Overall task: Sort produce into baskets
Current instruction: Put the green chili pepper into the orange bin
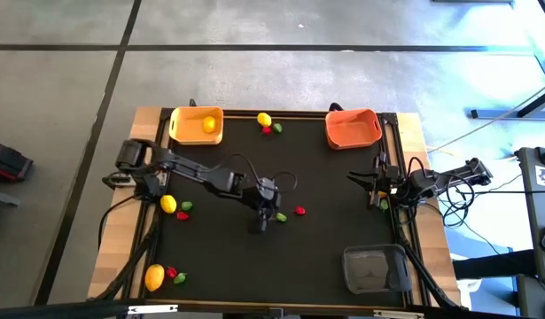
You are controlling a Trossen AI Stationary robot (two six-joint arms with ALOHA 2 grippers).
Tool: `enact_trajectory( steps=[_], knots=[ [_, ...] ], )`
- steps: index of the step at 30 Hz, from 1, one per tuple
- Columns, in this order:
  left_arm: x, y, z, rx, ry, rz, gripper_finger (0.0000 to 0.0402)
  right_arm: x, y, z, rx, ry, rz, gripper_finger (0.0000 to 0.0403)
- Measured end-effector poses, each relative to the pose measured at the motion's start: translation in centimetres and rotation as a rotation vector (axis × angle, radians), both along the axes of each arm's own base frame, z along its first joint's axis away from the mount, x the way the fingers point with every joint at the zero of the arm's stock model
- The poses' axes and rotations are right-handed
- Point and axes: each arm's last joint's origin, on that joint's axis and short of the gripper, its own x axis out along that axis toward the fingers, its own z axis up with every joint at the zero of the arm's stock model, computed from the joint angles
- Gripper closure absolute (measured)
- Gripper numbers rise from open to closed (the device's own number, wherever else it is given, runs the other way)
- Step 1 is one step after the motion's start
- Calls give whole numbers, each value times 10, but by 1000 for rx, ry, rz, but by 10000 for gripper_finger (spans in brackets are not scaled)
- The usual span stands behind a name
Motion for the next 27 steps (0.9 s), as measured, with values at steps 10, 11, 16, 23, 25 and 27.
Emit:
enact_trajectory(
  steps=[10,11,16,23,25,27],
  knots=[
    [10,0,-26,-15,9,-85,149,0,0,0,0,0,-1,402],
    [10,1,-28,-24,15,-88,149,0,0,0,0,1,-1,402],
    [13,8,-35,-42,23,-85,149,0,0,0,-1,3,-1,402],
    [15,16,-45,-112,37,-104,172,0,0,-1,-4,15,-2,402],
    [16,18,-47,-127,38,-108,195,0,0,-2,-4,21,-1,402],
    [15,17,-47,-139,43,-111,220,0,0,-2,-3,21,-1,402]
  ],
)
